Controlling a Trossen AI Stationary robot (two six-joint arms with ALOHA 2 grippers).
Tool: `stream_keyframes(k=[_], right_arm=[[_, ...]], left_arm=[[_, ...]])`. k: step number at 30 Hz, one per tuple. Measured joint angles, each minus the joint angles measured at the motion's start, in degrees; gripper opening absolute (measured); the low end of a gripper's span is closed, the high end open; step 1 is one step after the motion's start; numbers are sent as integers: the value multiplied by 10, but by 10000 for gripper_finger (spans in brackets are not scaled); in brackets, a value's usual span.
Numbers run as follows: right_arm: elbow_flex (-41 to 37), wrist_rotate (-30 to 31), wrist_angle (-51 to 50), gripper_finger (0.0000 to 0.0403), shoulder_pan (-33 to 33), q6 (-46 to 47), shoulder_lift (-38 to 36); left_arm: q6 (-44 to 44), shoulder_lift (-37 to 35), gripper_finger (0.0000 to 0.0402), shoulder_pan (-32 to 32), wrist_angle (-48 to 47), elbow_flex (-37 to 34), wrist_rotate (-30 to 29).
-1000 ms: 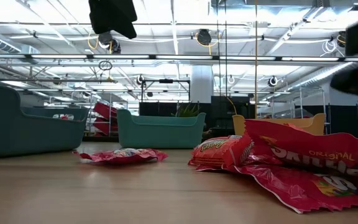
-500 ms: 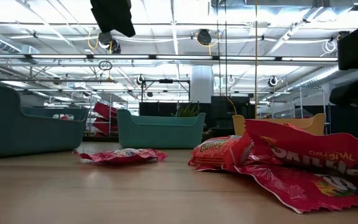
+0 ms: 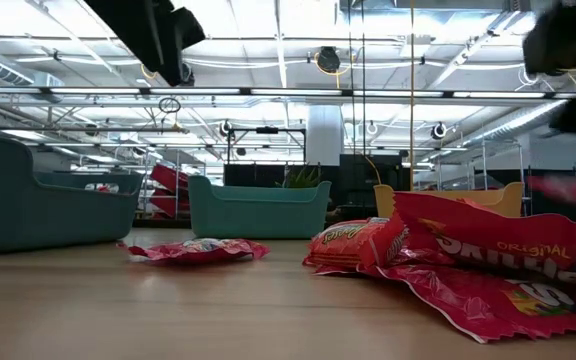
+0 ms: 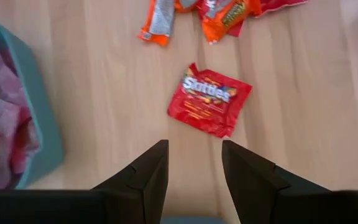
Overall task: Sort candy
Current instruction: Put the pink candy into the light blue bin
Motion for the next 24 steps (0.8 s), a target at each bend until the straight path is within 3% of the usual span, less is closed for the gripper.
stream_keyframes(k=[5,10,14,24], right_arm=[[108,74,-126,3,-35,-34,-7],[210,159,-142,1,-108,-70,-7],[247,158,-76,2,-188,-150,-7],[249,51,121,1,-365,-307,22]], left_arm=[[13,0,160,2,2,0,-33],[28,0,160,2,2,0,-42],[28,0,160,2,5,0,-45],[24,0,160,2,10,0,-45]])
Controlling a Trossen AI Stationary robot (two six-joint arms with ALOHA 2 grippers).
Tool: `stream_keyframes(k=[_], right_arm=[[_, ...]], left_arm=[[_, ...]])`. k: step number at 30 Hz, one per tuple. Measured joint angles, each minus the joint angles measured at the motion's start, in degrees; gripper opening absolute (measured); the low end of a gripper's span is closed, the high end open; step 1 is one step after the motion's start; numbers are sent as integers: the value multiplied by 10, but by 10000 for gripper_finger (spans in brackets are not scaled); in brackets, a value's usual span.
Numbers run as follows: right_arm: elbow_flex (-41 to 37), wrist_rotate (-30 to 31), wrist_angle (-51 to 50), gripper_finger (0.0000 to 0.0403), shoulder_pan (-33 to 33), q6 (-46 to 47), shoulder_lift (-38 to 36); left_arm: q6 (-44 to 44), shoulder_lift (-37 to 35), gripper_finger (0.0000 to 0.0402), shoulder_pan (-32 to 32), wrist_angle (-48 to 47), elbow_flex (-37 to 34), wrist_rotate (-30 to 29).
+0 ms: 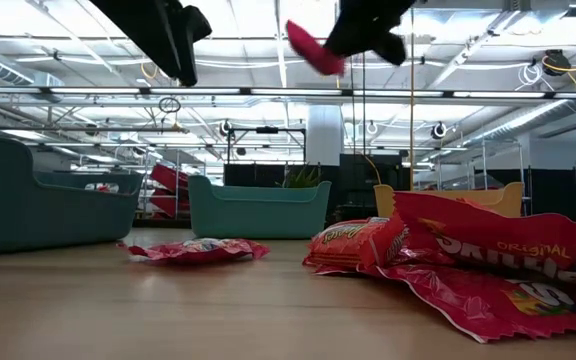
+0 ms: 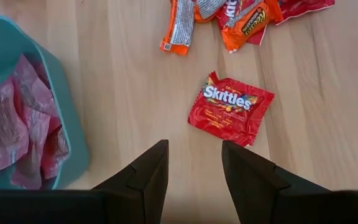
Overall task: Sort candy
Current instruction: Put the pink candy into the light blue bin, then put the orange chocolate into the blue bin
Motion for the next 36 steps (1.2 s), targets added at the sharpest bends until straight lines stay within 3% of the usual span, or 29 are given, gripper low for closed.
stream_keyframes(k=[7,20,36], right_arm=[[0,-84,99,1,-80,-43,77],[0,-107,126,4,-144,-44,176],[0,-118,129,144,-147,-44,172]], left_arm=[[-1,0,160,0,11,0,0],[-31,0,160,-2,13,0,0],[-32,0,160,-7,14,0,0]])
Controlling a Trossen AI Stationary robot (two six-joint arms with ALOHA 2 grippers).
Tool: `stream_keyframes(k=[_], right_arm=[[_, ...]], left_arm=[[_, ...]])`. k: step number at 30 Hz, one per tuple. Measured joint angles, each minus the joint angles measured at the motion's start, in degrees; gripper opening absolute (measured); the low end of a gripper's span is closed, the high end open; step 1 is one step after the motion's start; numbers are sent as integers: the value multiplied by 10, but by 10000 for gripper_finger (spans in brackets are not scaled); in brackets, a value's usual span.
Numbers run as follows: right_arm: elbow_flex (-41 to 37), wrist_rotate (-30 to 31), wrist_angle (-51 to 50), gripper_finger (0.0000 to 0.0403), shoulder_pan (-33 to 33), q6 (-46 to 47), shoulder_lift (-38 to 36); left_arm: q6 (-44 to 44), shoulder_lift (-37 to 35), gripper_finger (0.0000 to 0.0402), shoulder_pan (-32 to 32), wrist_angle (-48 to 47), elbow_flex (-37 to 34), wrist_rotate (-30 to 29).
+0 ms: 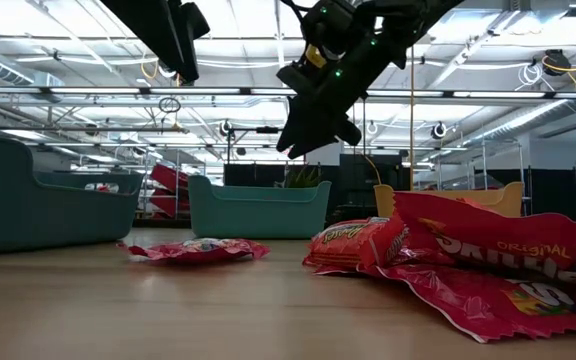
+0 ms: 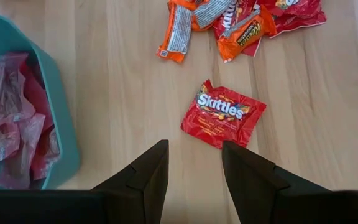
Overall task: Sort candy
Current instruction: Put the orange chocolate into the blue bin
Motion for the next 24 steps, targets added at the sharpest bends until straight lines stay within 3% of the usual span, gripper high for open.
stream_keyframes(k=[7,15,20,24], right_arm=[[0,-30,-32,168,1,3,-28],[0,-80,-119,163,7,31,-104],[0,-59,-200,163,39,60,-146],[-8,15,-249,162,95,79,-168]], left_arm=[[0,0,160,0,0,0,0],[0,0,160,0,23,0,0],[1,0,160,0,44,0,0],[1,0,160,0,58,0,0]])
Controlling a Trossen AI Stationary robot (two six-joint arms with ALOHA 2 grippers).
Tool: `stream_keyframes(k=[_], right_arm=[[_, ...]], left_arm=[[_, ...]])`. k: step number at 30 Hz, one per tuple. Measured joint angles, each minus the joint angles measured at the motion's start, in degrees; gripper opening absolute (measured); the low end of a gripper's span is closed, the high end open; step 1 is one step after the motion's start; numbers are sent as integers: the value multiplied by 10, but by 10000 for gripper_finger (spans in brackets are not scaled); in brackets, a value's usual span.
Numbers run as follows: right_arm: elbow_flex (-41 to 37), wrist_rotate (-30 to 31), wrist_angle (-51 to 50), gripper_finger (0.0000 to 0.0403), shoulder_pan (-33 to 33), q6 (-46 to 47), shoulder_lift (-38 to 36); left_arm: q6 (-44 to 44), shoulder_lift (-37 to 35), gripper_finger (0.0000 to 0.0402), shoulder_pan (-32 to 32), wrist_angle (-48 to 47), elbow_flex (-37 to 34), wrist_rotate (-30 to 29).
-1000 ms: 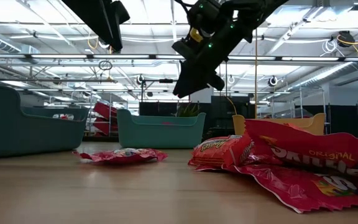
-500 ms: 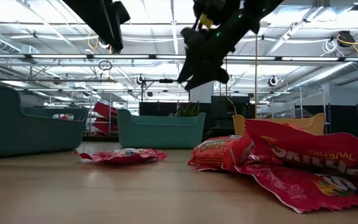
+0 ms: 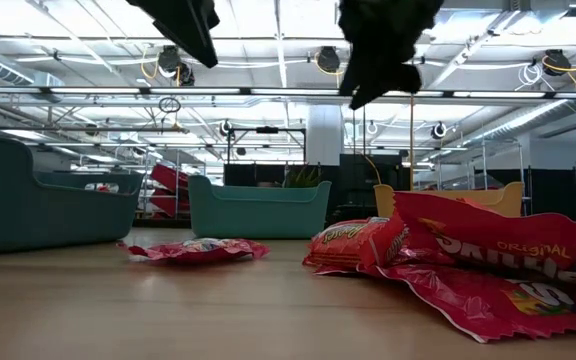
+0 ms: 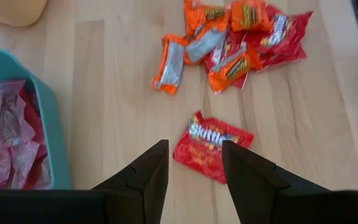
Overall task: Sort candy
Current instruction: Put the orange chocolate into the blue bin
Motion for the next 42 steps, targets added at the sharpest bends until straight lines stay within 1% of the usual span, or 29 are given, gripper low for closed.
stream_keyframes(k=[2,6,10,13,17,20,23,26,29,32,34,38,42], right_arm=[[-16,31,-5,162,31,20,-15],[-69,59,12,162,93,82,-53],[-132,85,30,162,162,174,-94],[-177,105,55,162,213,248,-121],[-219,140,79,162,275,343,-135],[-224,168,80,162,315,387,-133],[-225,199,82,162,347,415,-130],[-225,229,81,162,374,438,-130],[-225,242,79,162,396,454,-130],[-225,246,75,162,416,461,-130],[-225,246,71,162,431,462,-130],[-225,243,44,162,463,462,-130],[-225,242,38,162,494,462,-124]], left_arm=[[0,0,160,0,6,0,0],[0,0,160,0,12,0,0],[-1,0,160,0,24,0,0],[-36,0,160,0,34,0,2],[-46,0,160,0,31,0,3],[-65,0,161,3,30,0,-7],[-90,0,175,12,25,0,-7],[-107,0,207,25,16,0,-7],[-132,0,246,36,19,0,-8],[-139,0,274,42,37,0,-10],[-133,0,281,44,48,0,-11],[-135,0,283,44,57,0,-13],[-147,0,283,44,96,0,-18]])
